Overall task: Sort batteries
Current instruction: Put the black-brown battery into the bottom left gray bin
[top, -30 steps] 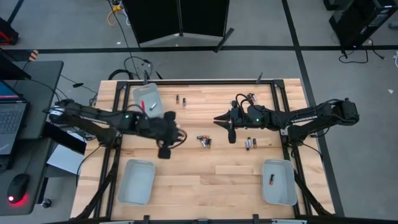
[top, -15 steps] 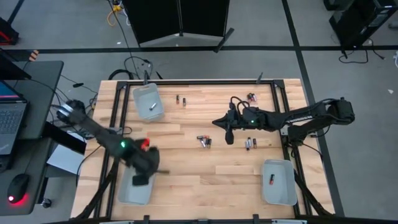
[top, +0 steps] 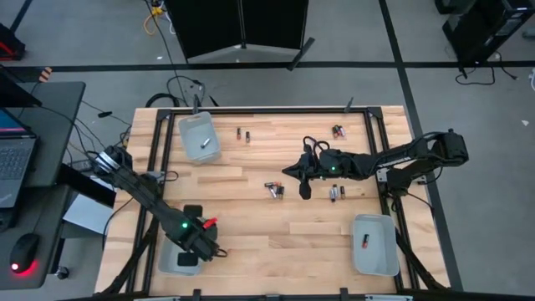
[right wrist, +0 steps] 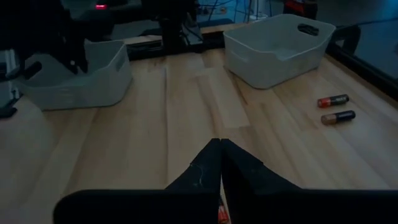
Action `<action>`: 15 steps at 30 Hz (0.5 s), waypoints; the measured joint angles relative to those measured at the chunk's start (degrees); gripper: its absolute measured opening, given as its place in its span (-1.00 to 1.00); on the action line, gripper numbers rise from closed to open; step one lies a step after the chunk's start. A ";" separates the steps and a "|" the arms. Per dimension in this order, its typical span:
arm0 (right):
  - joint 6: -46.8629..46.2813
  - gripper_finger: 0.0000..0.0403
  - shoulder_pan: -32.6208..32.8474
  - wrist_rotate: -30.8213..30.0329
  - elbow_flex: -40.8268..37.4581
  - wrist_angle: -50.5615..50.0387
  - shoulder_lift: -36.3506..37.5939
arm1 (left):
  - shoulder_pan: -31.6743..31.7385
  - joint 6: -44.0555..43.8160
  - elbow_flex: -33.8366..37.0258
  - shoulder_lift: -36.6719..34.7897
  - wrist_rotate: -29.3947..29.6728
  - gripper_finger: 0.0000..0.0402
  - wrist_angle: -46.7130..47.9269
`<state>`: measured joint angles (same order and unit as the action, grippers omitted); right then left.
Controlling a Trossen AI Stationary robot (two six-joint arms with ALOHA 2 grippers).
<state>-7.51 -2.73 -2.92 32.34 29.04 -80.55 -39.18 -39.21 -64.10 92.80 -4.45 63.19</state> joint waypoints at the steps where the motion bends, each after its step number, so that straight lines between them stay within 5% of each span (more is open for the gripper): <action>1: 0.00 -0.89 0.12 0.00 0.00 0.11 0.00 | -0.09 -0.02 0.82 0.02 -0.73 -0.73 -1.49; 15: -0.05 -0.90 0.47 0.00 0.00 0.52 0.02 | -1.07 -0.14 10.27 0.24 -5.42 -0.73 -11.76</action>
<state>-7.56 -2.26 -2.92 32.34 29.56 -80.53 -40.25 -39.35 -53.83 93.03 -9.87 51.43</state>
